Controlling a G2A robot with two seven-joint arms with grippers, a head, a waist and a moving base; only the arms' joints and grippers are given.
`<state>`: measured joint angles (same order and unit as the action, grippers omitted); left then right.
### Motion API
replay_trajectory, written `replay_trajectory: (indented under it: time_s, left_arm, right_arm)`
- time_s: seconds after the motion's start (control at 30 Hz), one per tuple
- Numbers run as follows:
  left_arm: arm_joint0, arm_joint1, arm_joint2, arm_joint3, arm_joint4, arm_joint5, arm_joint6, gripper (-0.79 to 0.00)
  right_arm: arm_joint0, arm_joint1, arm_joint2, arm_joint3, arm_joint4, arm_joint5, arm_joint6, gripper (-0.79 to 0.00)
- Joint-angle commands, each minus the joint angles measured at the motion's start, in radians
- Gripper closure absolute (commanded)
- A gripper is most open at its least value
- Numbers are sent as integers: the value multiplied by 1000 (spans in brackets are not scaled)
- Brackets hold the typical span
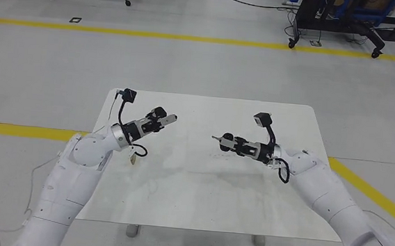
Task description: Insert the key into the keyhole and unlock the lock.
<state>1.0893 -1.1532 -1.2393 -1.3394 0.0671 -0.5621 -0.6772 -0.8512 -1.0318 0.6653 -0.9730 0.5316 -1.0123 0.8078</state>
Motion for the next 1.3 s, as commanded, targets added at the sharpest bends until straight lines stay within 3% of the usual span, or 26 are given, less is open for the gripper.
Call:
replay_trajectory:
  time_s: [0.0, 0.07, 0.13, 0.23, 0.37, 0.43, 0.53, 0.63, 0.83, 0.9, 1.07, 1.27]
  left_arm:
    - [0, 0, 0, 0, 0, 0, 0, -785]
    - [0, 0, 0, 0, 0, 0, 0, -785]
    - [-8, 8, -9, -49, 124, 26, -12, -785]
    - [31, 38, -127, -136, 257, 76, -26, -785]
    - [134, 86, -303, -352, 410, 99, -251, -785]
    - [186, 105, -350, -475, 506, 98, -403, -785]
    - [252, 122, -364, -613, 677, 133, -574, -785]
    - [296, 127, -319, -681, 784, 189, -665, -785]
    - [304, 124, -193, -607, 851, 235, -676, -785]
    - [289, 121, -147, -559, 862, 246, -688, -668]
    - [229, 113, -62, -467, 948, 300, -682, -637]
    - [186, 106, -27, -409, 991, 360, -625, -566]
  right_arm:
    - [0, 0, 0, 0, 0, 0, 0, 0]
    - [0, 0, 0, 0, 0, 0, 0, 0]
    - [0, 0, 0, 0, 0, 0, 0, 0]
    - [0, 0, 0, 0, 0, 0, 0, 0]
    - [0, 0, 0, 0, 0, 0, 0, 0]
    - [0, 0, 0, 0, 0, 0, 0, 0]
    - [0, 0, 0, 0, 0, 0, 0, 0]
    - [0, 0, 0, 0, 0, 0, 0, 0]
    - [0, 0, 0, 0, 0, 0, 0, 0]
    - [0, 0, 0, 0, 0, 0, 0, 0]
    - [0, 0, 0, 0, 0, 0, 0, 0]
    - [0, 0, 0, 0, 0, 0, 0, 0]
